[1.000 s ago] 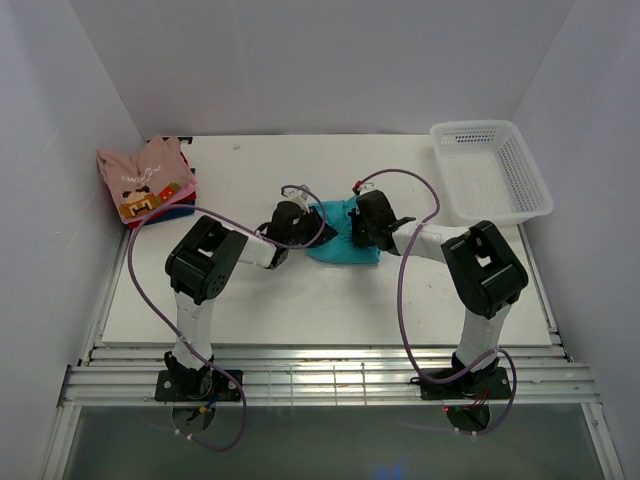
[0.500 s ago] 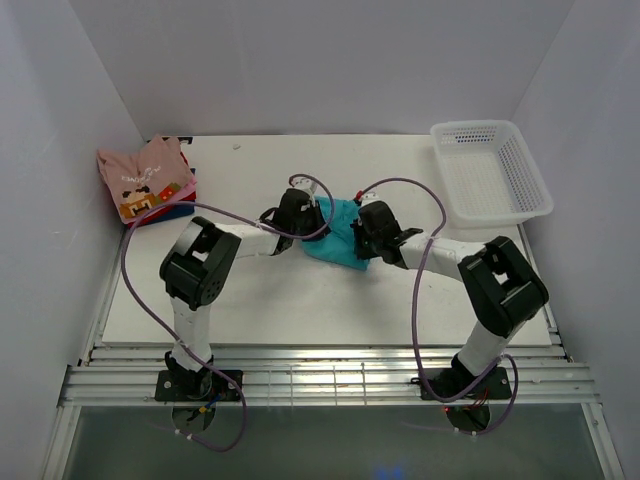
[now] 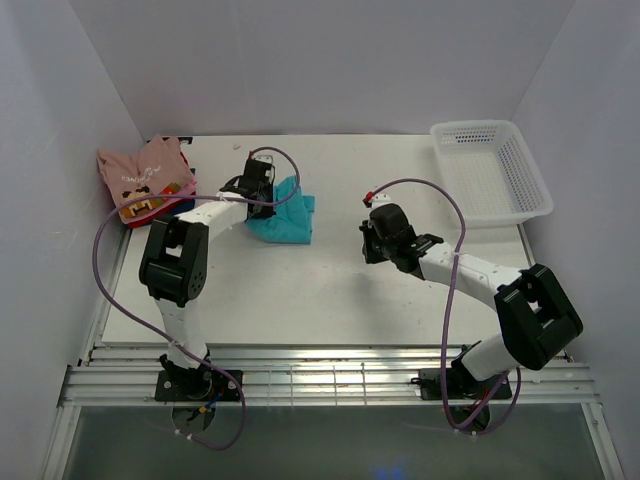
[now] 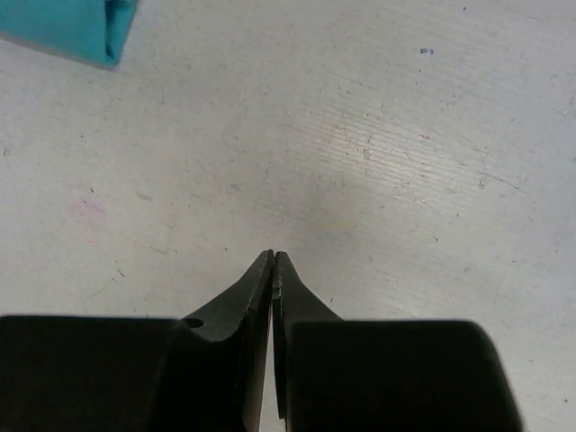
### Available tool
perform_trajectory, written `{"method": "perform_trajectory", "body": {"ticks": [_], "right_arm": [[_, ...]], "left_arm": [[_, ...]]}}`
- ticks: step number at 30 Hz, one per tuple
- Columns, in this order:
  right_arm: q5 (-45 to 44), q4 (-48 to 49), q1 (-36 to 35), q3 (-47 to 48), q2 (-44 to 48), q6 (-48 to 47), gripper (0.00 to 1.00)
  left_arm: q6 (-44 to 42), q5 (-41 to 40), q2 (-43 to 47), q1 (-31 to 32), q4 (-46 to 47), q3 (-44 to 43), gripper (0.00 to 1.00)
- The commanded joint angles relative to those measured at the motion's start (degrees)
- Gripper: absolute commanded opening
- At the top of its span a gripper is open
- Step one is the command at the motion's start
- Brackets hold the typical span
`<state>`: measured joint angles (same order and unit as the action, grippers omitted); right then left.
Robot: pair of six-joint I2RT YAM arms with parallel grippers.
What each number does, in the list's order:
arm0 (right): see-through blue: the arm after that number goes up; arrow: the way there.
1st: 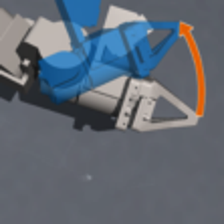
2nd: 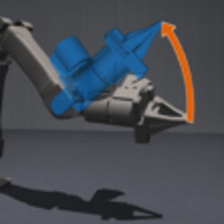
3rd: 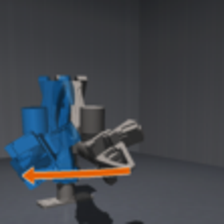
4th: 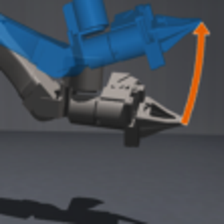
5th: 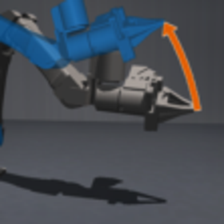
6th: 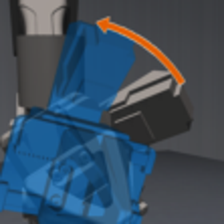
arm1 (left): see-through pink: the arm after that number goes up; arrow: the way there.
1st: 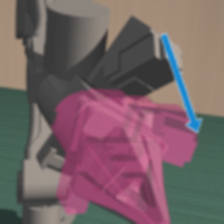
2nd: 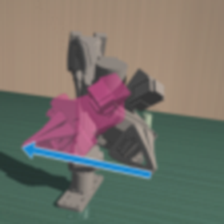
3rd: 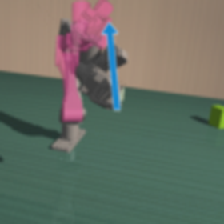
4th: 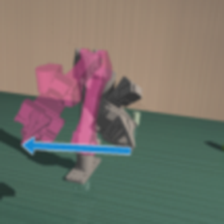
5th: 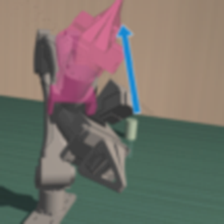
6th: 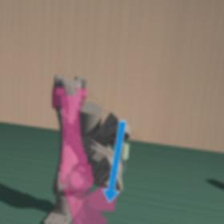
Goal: Fold and stack the t-shirts
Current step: Put the neatly folded tshirt into the corner of the board with the left arm
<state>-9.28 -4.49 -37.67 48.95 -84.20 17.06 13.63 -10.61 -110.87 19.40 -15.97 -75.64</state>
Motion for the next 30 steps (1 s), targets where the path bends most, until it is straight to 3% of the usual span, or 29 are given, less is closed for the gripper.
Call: {"method": "perform_trajectory", "body": {"ticks": [1,12,23,30], "right_arm": [[-0.04,0.45,-0.21,-1.40,1.59,-1.24,0.08],[3.21,2.38,-0.12,-2.28,1.94,-1.41,0.08],[5.06,3.09,-0.39,-2.54,1.32,-1.59,0.08],[5.06,3.09,-0.74,-2.10,0.45,-1.50,0.08]], "left_arm": [[-5.71,-3.19,4.61,-2.60,-4.95,-5.74,0.02],[-12.39,-2.05,-3.30,-12.62,-16.55,-33.76,0.03],[-13.28,-0.11,-4.88,-23.08,-14.27,-38.71,0.03],[-11.08,10.33,-9.00,-27.92,-16.46,-50.30,0.03]]}}
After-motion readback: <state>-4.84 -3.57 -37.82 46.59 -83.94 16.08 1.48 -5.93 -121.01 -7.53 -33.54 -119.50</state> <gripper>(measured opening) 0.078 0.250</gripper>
